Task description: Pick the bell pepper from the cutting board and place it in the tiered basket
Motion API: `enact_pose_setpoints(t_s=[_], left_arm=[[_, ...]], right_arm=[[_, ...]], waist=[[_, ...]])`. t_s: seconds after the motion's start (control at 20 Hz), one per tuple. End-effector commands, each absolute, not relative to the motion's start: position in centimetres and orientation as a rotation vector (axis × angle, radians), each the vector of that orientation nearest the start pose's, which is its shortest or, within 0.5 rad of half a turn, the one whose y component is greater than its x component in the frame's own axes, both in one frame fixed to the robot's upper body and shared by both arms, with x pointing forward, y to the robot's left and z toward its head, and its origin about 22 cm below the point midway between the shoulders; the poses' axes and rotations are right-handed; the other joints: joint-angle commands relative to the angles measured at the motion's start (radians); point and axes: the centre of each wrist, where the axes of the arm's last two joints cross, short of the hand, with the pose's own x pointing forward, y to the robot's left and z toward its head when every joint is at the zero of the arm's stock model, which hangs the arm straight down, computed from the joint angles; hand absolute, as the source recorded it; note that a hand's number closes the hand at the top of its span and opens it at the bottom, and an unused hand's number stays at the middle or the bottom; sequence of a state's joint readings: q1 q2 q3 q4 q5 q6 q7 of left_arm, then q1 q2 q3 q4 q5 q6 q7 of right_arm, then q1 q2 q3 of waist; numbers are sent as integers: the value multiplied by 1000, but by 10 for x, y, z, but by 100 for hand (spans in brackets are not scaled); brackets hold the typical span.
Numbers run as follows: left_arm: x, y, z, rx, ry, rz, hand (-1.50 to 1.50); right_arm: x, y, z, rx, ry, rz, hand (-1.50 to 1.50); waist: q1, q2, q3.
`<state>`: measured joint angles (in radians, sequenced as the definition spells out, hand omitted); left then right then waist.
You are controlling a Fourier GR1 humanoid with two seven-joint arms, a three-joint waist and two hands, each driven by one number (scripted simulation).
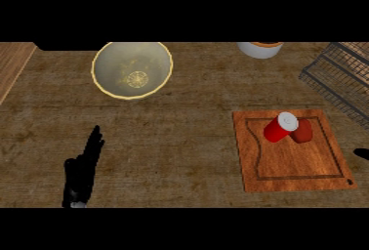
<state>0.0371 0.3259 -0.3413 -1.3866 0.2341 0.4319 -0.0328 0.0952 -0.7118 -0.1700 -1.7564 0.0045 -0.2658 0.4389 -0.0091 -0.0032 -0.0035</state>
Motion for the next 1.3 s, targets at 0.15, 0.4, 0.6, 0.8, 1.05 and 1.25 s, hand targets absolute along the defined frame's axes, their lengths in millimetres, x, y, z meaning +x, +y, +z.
enact_pose_setpoints(t_s=[0.15, 0.4, 0.6, 0.8, 1.05, 1.25], left_arm=[[223, 253, -46, 272, -1298, -23, 0], [222, 253, -45, 251, -1297, -47, 0], [216, 242, -55, 247, -1295, -31, 0], [201, 236, -57, 237, -1301, -49, 0], [206, 236, -52, 253, -1304, -34, 0], [227, 235, -43, 256, -1314, -25, 0]], right_arm=[[215, -355, 157, -1048, -993, 354, -150], [244, -304, 153, -1127, -942, 332, -150], [252, -273, 130, -1126, -916, 370, -150], [288, -275, 125, -1193, -820, 430, -150], [288, -258, 113, -1184, -655, 511, -150], [297, -268, 112, -1147, -645, 505, -150]], waist=[[11, 4, 0], [31, 7, 2], [22, 5, 3], [32, 7, 3], [24, 4, 3], [11, 3, 3]])
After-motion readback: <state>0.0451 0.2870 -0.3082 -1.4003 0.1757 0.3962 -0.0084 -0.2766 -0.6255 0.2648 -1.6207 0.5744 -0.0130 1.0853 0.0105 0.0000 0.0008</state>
